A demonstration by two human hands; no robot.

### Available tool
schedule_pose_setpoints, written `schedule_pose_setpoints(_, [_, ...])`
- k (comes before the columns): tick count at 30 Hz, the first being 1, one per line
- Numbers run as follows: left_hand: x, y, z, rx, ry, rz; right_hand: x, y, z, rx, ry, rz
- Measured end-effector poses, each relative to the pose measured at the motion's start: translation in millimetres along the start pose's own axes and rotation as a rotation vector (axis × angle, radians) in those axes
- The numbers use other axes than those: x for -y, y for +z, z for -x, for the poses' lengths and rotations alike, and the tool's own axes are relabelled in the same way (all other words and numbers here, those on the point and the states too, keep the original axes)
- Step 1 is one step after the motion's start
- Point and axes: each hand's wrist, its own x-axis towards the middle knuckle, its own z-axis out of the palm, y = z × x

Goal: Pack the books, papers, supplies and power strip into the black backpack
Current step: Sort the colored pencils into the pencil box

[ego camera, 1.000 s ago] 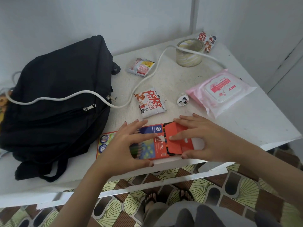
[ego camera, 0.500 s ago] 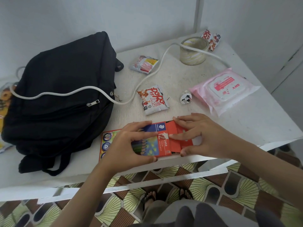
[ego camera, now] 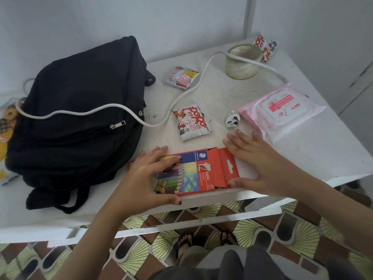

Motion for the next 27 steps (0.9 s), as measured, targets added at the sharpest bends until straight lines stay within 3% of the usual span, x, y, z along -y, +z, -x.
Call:
schedule_pose_setpoints(7, [3.6, 3.0, 0.1, -0.099, 0.039, 0.033, 3.1, -4.3, -7.0, 0.090, -0.033, 0.092])
schedule_pose_setpoints(17, [-6.7, 7.5, -2.7, -0.103, 0.048, 0.037, 14.4, -2.9, -15.3, 0.129, -0.060, 0.079])
schedule_pose_setpoints(27, [-14.2, 6.1, -1.9, -0.084, 0.061, 0.001, 37.6, -4.7, -4.9, 0.047, -0.100, -0.125])
